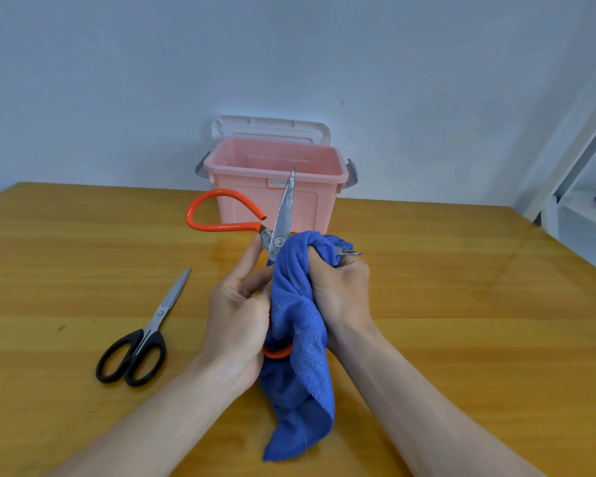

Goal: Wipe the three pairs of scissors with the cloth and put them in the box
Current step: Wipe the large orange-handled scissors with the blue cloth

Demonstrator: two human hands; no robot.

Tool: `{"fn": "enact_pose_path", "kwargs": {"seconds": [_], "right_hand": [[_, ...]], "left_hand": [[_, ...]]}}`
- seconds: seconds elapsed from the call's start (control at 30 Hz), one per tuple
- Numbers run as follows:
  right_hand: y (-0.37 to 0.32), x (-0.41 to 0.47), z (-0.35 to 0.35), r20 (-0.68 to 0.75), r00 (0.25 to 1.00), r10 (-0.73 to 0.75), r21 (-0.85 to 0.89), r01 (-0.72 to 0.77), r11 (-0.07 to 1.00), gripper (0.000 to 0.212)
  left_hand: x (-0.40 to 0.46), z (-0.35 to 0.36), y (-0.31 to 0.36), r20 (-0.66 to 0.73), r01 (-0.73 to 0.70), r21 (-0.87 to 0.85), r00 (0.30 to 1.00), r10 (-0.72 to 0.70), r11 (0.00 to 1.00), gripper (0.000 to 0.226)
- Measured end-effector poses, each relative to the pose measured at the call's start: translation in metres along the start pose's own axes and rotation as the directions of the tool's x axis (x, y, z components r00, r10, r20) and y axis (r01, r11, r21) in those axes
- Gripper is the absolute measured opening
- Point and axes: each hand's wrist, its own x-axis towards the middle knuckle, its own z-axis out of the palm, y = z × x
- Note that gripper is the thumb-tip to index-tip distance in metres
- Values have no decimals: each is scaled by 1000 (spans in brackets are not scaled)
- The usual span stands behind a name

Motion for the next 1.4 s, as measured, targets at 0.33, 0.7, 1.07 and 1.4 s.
{"fn": "enact_pose_path", "kwargs": {"seconds": [0.33,0.7,1.07,1.4], "right_hand": [[13,4,4,4,992,123,9,-123,992,27],[6,6,0,74,981,178,104,-185,977,45],[10,7,1,39,992,123,52,-125,991,36],[-5,17,-13,251,957,148,62,-169,984,15]], "left_hand": [[0,-1,2,-30,-80,43,996,81,996,74],[-2,-1,8,-24,-88,-35,996,87,995,64],[-4,-2,3,-41,-154,95,987,158,984,71],[-2,-2,16,-45,-180,40,982,182,983,63]]}}
